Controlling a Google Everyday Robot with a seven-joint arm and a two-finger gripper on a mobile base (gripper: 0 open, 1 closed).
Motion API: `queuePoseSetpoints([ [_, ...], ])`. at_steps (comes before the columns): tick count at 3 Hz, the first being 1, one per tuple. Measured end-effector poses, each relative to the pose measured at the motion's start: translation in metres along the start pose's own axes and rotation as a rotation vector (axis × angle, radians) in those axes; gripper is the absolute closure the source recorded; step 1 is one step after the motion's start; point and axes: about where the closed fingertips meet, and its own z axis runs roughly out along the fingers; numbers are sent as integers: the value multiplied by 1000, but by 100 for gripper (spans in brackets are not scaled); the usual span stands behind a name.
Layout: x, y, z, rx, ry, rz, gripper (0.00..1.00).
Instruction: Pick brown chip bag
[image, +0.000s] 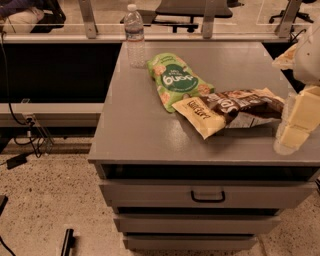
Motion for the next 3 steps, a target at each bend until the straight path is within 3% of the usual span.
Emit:
queuePoseSetpoints([
  [1,0,0,0,0,0,0,0],
  [2,-1,-13,7,8,13,-38,0],
  [3,1,-47,36,-5,53,-118,0],
])
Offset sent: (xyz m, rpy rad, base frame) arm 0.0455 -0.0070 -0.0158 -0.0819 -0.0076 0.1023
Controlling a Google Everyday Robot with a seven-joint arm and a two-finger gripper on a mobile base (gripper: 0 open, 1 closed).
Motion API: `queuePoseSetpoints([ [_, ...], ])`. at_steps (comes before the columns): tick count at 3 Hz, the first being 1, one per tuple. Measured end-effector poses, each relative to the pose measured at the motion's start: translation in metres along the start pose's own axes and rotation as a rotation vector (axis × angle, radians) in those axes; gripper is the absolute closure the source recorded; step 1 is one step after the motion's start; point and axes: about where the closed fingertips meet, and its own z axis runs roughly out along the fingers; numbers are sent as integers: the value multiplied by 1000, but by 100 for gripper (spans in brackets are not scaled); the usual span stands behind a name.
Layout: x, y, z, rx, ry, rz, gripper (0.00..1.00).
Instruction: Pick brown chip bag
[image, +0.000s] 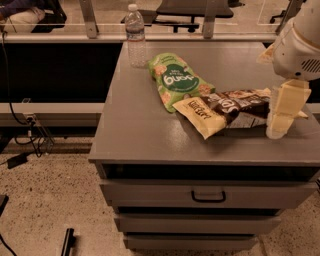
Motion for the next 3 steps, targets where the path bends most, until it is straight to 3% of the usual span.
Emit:
queuePoseSetpoints([
  [2,20,-41,56,-85,-27,-20,0],
  [3,29,-55,89,-88,-40,-58,0],
])
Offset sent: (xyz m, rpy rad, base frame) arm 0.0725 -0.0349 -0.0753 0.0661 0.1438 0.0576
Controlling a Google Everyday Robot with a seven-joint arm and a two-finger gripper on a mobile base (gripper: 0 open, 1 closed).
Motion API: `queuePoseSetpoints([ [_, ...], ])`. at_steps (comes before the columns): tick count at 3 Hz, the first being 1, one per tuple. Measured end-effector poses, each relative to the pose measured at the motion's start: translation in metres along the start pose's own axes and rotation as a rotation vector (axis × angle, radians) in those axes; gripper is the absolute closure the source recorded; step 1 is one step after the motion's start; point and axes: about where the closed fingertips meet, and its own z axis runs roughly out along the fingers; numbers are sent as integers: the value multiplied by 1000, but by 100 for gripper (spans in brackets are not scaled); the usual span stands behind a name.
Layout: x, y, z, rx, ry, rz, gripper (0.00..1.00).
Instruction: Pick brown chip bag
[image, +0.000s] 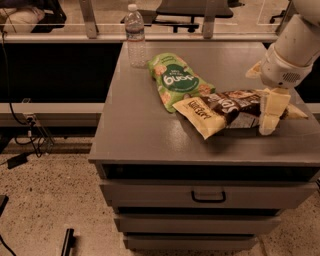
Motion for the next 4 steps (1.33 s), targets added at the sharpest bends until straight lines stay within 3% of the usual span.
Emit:
queuePoseSetpoints([
  [2,10,-8,27,-2,-24,-38,0],
  [3,9,-7,33,-8,-39,-50,17],
  [4,8,-5,35,-18,-50,-48,41],
])
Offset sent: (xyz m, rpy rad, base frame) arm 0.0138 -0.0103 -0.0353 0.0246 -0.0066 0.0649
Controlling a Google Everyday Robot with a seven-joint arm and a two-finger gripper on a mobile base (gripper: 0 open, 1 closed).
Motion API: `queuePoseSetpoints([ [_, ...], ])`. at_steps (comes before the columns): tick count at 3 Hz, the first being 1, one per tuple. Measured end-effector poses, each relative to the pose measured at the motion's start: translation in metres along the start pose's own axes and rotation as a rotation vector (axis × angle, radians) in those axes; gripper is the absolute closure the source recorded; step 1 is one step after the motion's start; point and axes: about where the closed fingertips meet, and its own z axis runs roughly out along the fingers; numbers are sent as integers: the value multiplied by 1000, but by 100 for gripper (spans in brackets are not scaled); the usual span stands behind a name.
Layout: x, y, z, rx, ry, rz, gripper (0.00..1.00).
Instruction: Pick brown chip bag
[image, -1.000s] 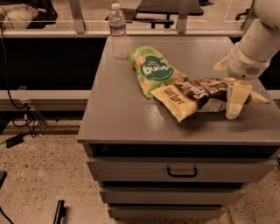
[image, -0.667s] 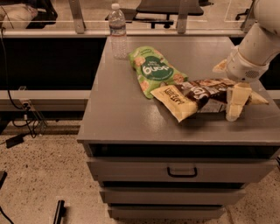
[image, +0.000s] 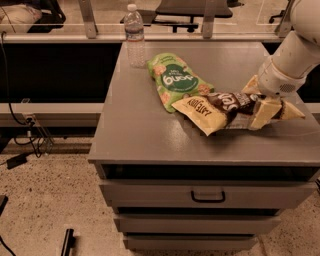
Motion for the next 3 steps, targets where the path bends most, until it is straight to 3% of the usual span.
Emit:
queuePoseSetpoints([
  [2,-2,2,2,-24,1,13,86],
  [3,-2,1,0,-24,1,14,100],
])
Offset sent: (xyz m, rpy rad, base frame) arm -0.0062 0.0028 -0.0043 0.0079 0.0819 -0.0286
